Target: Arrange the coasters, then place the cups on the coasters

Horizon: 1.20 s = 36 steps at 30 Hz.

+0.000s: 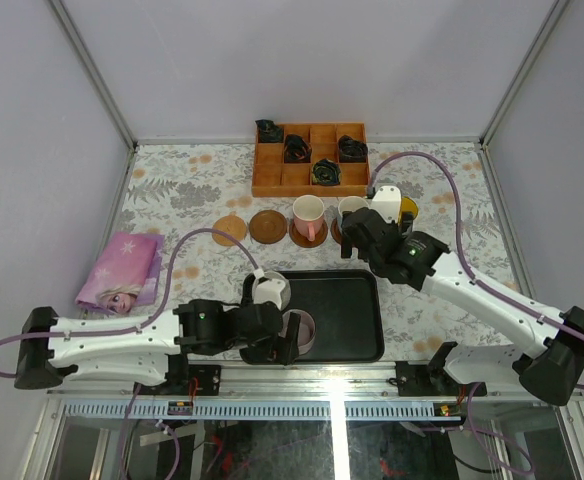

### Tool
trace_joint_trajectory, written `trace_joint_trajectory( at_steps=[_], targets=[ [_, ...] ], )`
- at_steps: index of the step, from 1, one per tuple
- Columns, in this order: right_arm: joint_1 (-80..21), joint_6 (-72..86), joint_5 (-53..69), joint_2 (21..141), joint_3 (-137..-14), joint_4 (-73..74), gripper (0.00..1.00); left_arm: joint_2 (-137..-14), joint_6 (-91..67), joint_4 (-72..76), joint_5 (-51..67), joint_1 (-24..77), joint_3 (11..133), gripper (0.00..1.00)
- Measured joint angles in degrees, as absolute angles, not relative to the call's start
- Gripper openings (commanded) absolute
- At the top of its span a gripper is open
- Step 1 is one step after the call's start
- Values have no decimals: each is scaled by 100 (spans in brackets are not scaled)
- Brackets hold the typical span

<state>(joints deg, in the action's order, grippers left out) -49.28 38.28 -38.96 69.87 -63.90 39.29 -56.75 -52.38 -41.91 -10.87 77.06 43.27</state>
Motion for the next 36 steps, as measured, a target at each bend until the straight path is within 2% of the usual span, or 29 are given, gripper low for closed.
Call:
trace_joint_trajectory(
  at_steps=[9, 18, 21, 23, 29, 36],
  targets=[
    [-4899, 3734, -3804, 7137, -6390, 3896, 99, -5924, -5572, -4051, -1570, 8278, 4300, 88],
    [-4877, 3662, -3612, 7218, -6390, 3872, 99, -6602, -5572, -3723, -1870, 8379, 4239, 83],
    [-4862, 3607, -3524, 7253, -6390, 3870, 99, -6781, -5596, -3625, -1879, 8418, 4239, 73],
    [-4858, 3581, -3479, 7253, -6390, 3868, 99, -6871, -5640, -3548, -1903, 8453, 4239, 70],
    [-4834, 3503, -3328, 7247, -6254, 3778, 100, -7170, -5701, -3363, -1951, 8549, 4244, 47],
    [-4799, 3457, -3212, 7214, -6055, 3677, 100, -7349, -5684, -3299, -1927, 8586, 4287, 12]
  ],
)
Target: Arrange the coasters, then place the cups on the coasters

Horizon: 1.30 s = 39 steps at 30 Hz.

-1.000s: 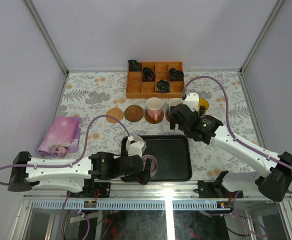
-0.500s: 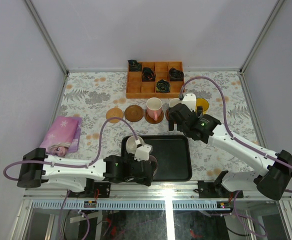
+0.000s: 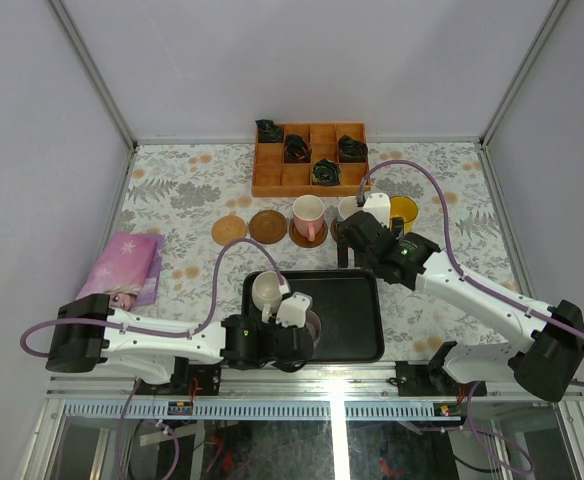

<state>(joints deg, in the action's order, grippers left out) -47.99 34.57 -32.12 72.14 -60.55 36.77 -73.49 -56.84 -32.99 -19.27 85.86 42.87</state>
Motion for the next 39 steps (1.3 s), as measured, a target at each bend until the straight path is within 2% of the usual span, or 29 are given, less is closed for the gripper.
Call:
trace_joint_trajectory(
  at_steps=[2, 3, 11, 16, 26, 31, 36, 39],
  targets=[
    [-4792, 3450, -3181, 7201, -6027, 3649, 100, -7352, -5660, -3297, -1935, 8584, 4298, 1],
    [-4792, 3450, -3175, 7201, -6014, 3638, 99, -7356, -5647, -3291, -1929, 8586, 4316, 0],
    [-4786, 3444, -3092, 7183, -5979, 3590, 100, -7297, -5566, -3310, -1994, 8674, 4318, 0],
    [-4783, 3404, -3218, 7105, -5979, 3551, 100, -6820, -5312, -3444, -2279, 8737, 4355, 0],
    [-4768, 3293, -3728, 6724, -5981, 3411, 97, -6455, -4727, -4117, -3883, 8578, 5695, 0],
    [-4722, 3140, -3813, 6753, -6012, 3223, 97, -6302, -4077, -3806, -4088, 7387, 5795, 0],
    [-4606, 2932, -3835, 6965, -6233, 3028, 97, -6182, -3446, -3393, -3874, 5774, 5697, 0],
    [-4504, 2818, -3837, 7028, -6276, 2915, 96, -6316, -3118, -3214, -3774, 5179, 5697, 0]
  ],
)
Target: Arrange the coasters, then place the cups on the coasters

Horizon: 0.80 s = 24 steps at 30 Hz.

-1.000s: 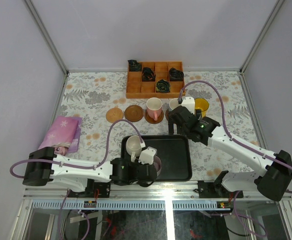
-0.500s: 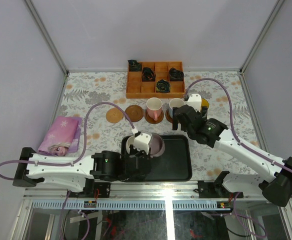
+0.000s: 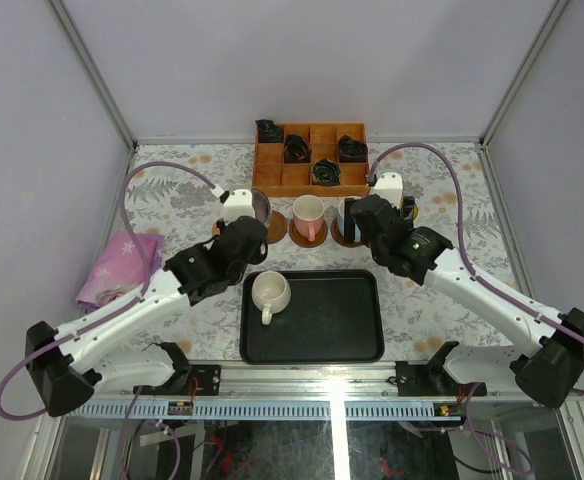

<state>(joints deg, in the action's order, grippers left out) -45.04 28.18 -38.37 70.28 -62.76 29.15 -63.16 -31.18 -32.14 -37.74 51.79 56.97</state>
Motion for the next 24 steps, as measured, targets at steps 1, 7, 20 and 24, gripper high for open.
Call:
trace_joint_trajectory(
  at_steps=[1, 7, 20, 24],
  targets=[
    [-4460, 2777, -3837, 7037, -6283, 2875, 96, -6386, -3039, -3151, -3710, 5048, 5697, 0],
    [-4244, 2648, -3822, 7146, -6320, 2698, 96, -7000, -2556, -2359, -2921, 4165, 5505, 0],
    [-3811, 2554, -3636, 7555, -6431, 2593, 96, -8348, -2119, -1105, -1699, 3127, 5290, 0],
    [-3734, 2541, -3603, 7693, -6530, 2561, 96, -8702, -2104, -963, -1479, 2963, 5332, 0]
  ],
)
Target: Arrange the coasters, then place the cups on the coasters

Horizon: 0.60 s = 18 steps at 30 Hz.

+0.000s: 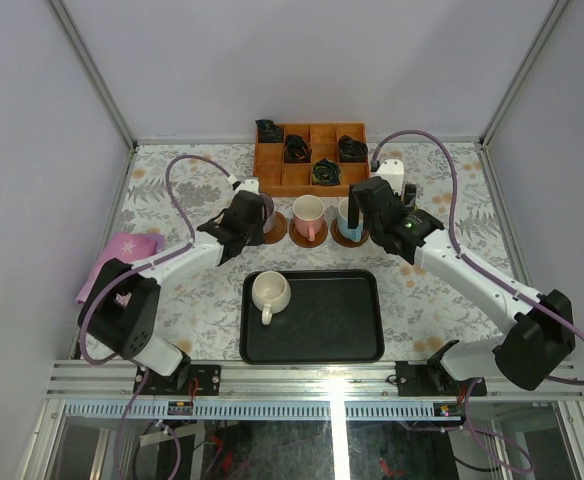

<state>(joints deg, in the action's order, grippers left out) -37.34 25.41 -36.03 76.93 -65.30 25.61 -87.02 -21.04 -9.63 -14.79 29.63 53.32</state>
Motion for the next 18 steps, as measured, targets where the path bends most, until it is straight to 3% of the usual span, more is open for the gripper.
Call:
trace_joint_trajectory(
  at_steps=[18],
  targets=[
    [-3555, 2545, -3326, 8086, -6770, 2477, 96, -9319, -2078, -989, -1002, 2840, 5826, 0]
  ],
)
